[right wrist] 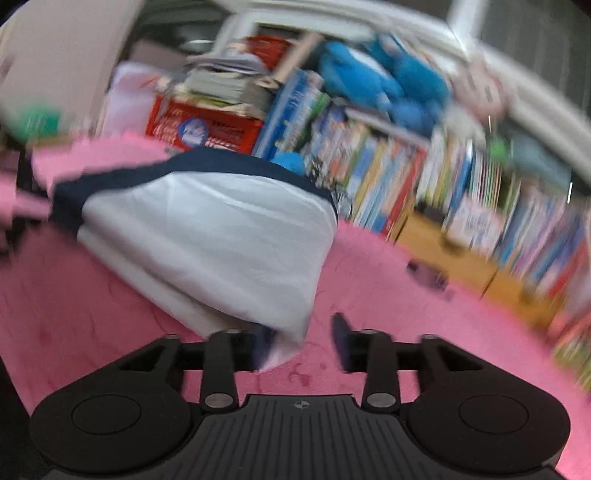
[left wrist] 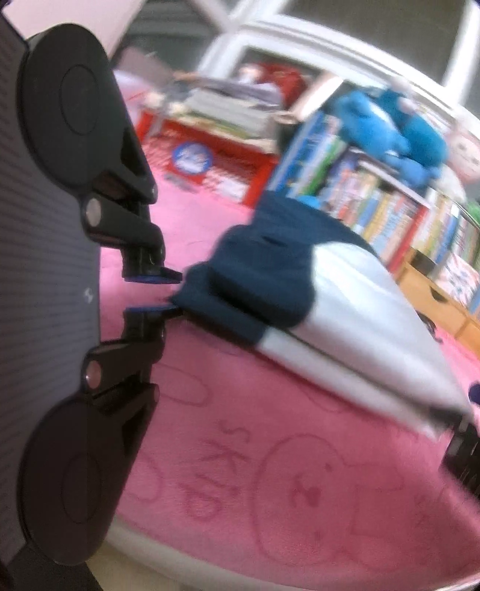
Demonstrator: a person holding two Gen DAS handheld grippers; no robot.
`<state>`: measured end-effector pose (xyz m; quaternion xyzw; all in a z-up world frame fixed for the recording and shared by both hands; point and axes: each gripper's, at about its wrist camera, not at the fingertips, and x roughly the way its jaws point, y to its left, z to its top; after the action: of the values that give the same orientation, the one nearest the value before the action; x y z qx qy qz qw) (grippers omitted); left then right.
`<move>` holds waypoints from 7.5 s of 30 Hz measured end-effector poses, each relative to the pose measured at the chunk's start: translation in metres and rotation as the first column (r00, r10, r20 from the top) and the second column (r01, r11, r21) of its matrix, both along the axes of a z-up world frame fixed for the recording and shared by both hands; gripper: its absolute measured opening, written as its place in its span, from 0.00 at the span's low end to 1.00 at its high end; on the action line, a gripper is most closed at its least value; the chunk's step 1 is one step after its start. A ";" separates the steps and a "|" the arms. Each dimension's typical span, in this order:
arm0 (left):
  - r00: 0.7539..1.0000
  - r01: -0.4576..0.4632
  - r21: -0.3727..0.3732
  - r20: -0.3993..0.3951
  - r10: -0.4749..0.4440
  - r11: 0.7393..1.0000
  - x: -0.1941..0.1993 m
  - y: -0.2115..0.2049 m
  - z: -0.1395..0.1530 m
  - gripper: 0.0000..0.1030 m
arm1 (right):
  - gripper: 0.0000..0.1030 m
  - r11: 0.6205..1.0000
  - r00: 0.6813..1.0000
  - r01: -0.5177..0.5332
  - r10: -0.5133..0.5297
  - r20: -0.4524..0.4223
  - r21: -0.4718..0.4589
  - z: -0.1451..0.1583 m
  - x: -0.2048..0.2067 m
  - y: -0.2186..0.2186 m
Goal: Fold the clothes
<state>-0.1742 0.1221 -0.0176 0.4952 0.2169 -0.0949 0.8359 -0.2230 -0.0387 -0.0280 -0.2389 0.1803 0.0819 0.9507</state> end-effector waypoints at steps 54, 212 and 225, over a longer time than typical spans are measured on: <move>0.767 -0.586 -0.772 -0.430 -0.476 -0.247 0.180 0.147 0.006 0.31 | 0.31 0.868 0.915 -0.110 0.279 0.292 -0.484 -0.037 0.047 0.200; 0.696 -0.685 -0.724 -0.684 -0.218 0.082 0.339 0.015 0.102 0.54 | 0.40 0.655 0.927 0.148 0.168 -0.334 0.741 0.009 0.289 -0.099; 0.650 -0.722 -0.671 -0.742 -0.167 0.168 0.383 -0.022 0.078 0.54 | 0.50 0.695 0.909 0.083 0.241 -0.340 0.714 0.003 0.294 -0.108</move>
<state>0.2089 0.1003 0.0603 -0.2573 0.4942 -0.2036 0.8050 0.0709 -0.1462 -0.0249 0.1638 0.3176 0.2351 0.9039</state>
